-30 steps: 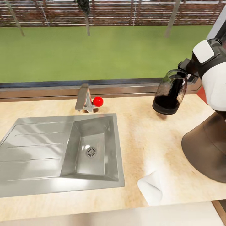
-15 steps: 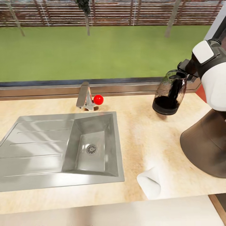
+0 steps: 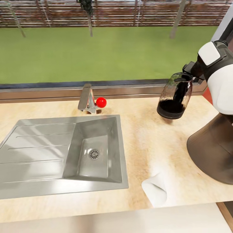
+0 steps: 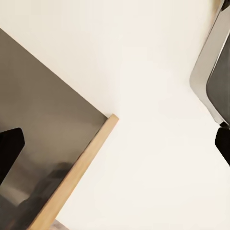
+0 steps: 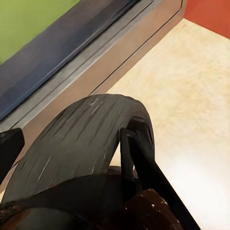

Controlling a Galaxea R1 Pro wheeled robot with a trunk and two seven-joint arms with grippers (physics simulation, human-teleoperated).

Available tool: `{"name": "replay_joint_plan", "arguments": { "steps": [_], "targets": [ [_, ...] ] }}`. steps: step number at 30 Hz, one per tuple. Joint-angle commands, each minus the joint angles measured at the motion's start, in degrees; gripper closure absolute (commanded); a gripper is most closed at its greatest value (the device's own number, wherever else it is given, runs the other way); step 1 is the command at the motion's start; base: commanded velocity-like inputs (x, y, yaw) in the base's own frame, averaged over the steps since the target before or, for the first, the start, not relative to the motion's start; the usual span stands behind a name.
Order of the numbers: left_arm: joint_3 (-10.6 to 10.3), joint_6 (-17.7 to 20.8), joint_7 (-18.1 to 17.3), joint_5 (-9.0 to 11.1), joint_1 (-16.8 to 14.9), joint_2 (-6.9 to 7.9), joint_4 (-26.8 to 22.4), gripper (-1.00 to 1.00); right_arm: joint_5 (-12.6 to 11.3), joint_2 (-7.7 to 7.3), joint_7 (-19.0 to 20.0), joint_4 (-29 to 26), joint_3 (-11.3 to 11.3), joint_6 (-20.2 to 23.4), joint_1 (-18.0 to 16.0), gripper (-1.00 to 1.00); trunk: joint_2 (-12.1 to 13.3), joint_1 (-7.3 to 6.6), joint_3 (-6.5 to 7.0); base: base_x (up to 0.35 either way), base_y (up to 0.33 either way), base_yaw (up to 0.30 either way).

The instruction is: Set up a coffee station on the kitchen countertop: keep the coffee maker on the countertop, move the bottle of coffee from the kitchen shelf to the counter next to the coffee maker, place a paper coffee filter on top of the coffee maker, put the saucer next to the coffee maker with the coffee cup on the saucer, and place the electric kettle next to the coffee maker.

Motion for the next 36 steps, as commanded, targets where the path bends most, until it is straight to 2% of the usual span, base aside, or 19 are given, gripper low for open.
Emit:
{"name": "replay_joint_plan", "arguments": {
  "steps": [1,16,21,36],
  "targets": [
    [0.46,0.01,-0.47,0.12,0.03,0.00,-0.05,-1.00,-0.26,0.00,-0.22,-0.05,0.03,0.14,-0.05,1.00,-0.50,0.25,-0.25,0.000,0.000,0.000],
    [0.46,0.04,-0.47,0.10,0.03,0.00,-0.05,-1.00,-0.28,-0.03,-0.15,-0.06,0.01,0.22,-0.05,1.00,-6.52,3.54,-2.94,0.000,0.000,0.000],
    [0.46,0.03,-0.47,0.11,0.03,-0.08,-0.05,-1.00,-0.08,-0.15,-0.22,-0.06,0.01,2.65,-0.05,1.00,-8.52,4.64,-3.84,0.000,0.000,0.000],
    [0.46,0.03,-0.47,0.03,0.03,-0.07,-0.05,-1.00,-0.01,-0.45,-0.23,-0.20,0.09,3.02,-0.05,1.00,-14.54,7.93,-6.53,0.000,0.000,0.000]
  ]
}}
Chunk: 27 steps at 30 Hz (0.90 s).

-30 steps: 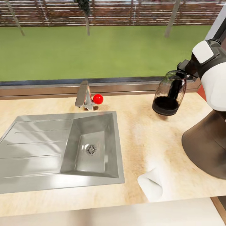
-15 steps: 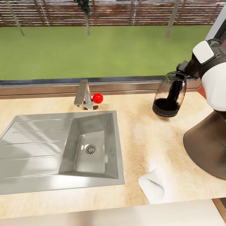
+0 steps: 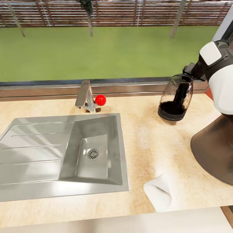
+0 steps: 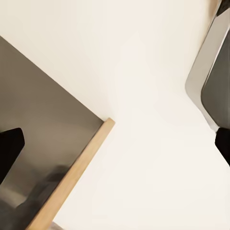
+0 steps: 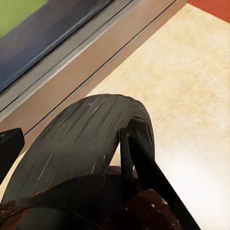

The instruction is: Set up a coffee station on the kitchen countertop: keep the coffee maker on the countertop, move the bottle of coffee from the kitchen shelf to the counter next to the coffee maker, place a paper coffee filter on top of the coffee maker, put the saucer next to the coffee maker with the coffee cup on the saucer, and place the electric kettle next to the coffee maker.

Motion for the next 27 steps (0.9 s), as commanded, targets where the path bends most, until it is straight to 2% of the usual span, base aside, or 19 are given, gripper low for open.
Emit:
{"name": "replay_joint_plan", "arguments": {
  "steps": [1,27],
  "targets": [
    [0.46,0.02,-0.47,0.12,0.03,-0.01,-0.04,-1.00,-0.25,-0.02,-0.23,-0.06,-0.04,0.13,-0.05,1.00,-0.47,0.24,-0.23,0.000,0.000,0.000],
    [0.46,-0.02,-0.47,0.12,0.03,0.01,-0.04,-1.00,-0.28,-0.33,-0.04,-0.03,-0.04,0.15,-0.05,1.00,-10.90,5.95,-4.90,0.000,0.000,0.000]
  ]
}}
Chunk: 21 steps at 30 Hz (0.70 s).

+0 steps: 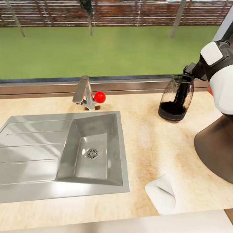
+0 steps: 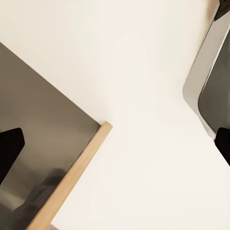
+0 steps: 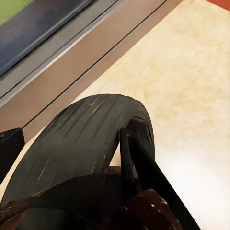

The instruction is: Set up a coffee station on the kitchen countertop: keep the coffee maker on the countertop, move the bottle of coffee from the kitchen shelf to the counter next to the coffee maker, place a paper coffee filter on top of the coffee maker, put the saucer next to the coffee maker with the coffee cup on the saucer, and place the electric kettle next to the coffee maker.

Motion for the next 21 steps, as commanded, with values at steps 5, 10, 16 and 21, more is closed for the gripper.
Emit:
{"name": "replay_joint_plan", "arguments": {
  "steps": [5,10,16,21],
  "targets": [
    [0.46,0.05,-0.47,0.13,0.03,-0.02,-0.04,-1.00,-0.24,0.12,-0.32,-0.02,-0.03,0.11,-0.05,1.00,-2.06,1.11,-0.94,0.000,0.000,0.000],
    [0.46,0.03,-0.47,0.13,0.03,0.01,-0.04,-1.00,-0.23,0.13,-0.33,-0.02,-0.03,0.09,-0.05,1.00,-3.26,1.77,-1.48,0.000,0.000,0.000],
    [0.46,0.02,-0.47,0.13,0.03,-0.02,-0.04,-1.00,-0.23,0.02,-0.23,-0.02,-0.03,0.12,-0.05,1.00,-3.26,1.77,-1.48,0.000,0.000,0.000],
    [0.46,0.00,-0.47,0.13,0.03,-0.03,-0.04,-1.00,-0.15,0.00,-0.32,-0.02,-0.03,0.12,-0.05,-1.00,-3.26,1.77,-1.48,0.000,0.000,0.000]
  ]
}}
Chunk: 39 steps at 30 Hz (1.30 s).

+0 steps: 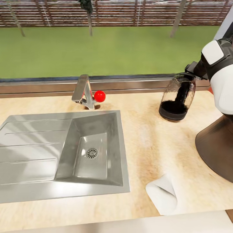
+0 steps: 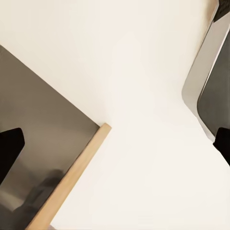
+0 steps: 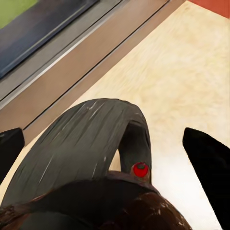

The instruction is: Set up a coffee station on the kitchen countertop: keep the coffee maker on the countertop, move the bottle of coffee from the kitchen shelf to the counter next to the coffee maker, place a paper coffee filter on top of the coffee maker, put the saucer next to the coffee maker with the coffee cup on the saucer, and place the electric kettle next to the coffee maker.

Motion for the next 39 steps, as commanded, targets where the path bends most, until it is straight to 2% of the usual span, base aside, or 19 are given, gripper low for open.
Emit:
{"name": "replay_joint_plan", "arguments": {
  "steps": [1,7,28,30,34,35,39],
  "targets": [
    [0.45,0.01,-0.47,0.13,0.02,0.00,-0.05,-1.00,-0.72,0.02,-0.22,0.98,-0.33,0.13,0.00,-1.00,-0.02,0.02,-0.05,0.000,0.000,0.000],
    [0.45,0.01,-0.47,0.13,0.02,0.00,-0.05,-1.00,-0.84,-0.05,-0.07,0.98,-0.33,0.13,0.00,-1.00,-0.02,0.02,-0.05,0.000,0.000,0.000],
    [0.45,0.10,-0.47,0.13,0.02,-0.09,-0.05,-1.00,-0.87,-0.15,0.11,0.39,-0.20,0.64,0.00,-1.00,8.40,-4.59,3.72,0.000,0.000,0.000],
    [0.45,0.10,-0.47,0.13,0.02,-0.09,-0.05,-1.00,-0.81,-0.16,0.11,0.06,-0.23,3.44,0.00,-1.00,9.20,-5.03,4.08,0.000,0.000,0.000],
    [0.45,0.12,-0.47,0.13,0.02,-0.09,-0.05,-1.00,-0.84,-0.11,0.22,-2.06,-0.26,5.06,0.00,-1.00,10.81,-5.91,4.80,0.000,0.000,0.000],
    [0.49,0.10,-0.47,0.13,0.02,-0.09,-0.05,-1.00,-0.98,0.45,0.84,-7.77,-0.31,7.44,0.00,-1.00,11.21,-6.13,4.98,0.000,0.000,0.000],
    [0.50,0.10,-0.47,0.07,0.02,-0.09,-0.05,-1.00,-0.97,0.85,0.95,-9.81,-0.33,10.23,0.00,-1.00,12.81,-7.01,5.69,0.000,0.000,0.000]
  ]
}}
